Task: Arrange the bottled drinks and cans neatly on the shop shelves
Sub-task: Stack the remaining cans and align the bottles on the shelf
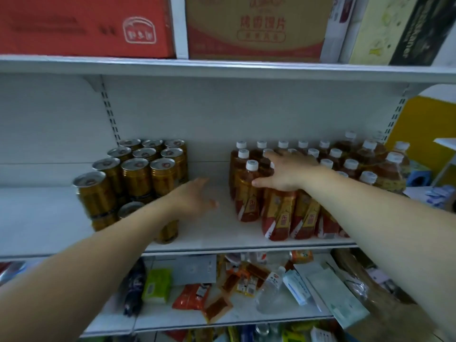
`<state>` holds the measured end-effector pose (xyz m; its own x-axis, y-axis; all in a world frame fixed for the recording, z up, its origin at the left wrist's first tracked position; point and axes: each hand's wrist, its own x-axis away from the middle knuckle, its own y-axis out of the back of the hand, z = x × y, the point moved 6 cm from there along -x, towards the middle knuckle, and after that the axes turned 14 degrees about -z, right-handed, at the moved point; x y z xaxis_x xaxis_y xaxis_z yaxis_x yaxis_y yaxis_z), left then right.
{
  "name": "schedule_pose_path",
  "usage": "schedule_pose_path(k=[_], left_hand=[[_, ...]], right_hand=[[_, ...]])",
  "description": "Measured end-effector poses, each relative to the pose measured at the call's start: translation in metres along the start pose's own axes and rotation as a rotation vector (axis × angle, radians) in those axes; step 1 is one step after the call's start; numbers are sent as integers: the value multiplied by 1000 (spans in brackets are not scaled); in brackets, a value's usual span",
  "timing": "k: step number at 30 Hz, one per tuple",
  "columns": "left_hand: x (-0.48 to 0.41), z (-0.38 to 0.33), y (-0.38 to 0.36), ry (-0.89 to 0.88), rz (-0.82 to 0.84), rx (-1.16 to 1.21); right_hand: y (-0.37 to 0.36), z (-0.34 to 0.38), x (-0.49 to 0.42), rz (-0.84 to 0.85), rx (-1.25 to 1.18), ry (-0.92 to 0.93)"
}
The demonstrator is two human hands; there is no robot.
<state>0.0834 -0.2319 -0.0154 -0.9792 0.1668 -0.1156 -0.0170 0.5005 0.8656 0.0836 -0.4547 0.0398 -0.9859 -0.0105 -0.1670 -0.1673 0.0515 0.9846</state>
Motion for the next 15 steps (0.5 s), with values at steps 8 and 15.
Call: schedule_pose_path(k=[8, 15], left_hand=[[66, 80, 138, -52, -158, -87], [135, 226, 229, 60, -213, -235]], right_hand=[[71, 185, -22, -108, -260, 104], [85, 389, -11, -151, -317, 291]])
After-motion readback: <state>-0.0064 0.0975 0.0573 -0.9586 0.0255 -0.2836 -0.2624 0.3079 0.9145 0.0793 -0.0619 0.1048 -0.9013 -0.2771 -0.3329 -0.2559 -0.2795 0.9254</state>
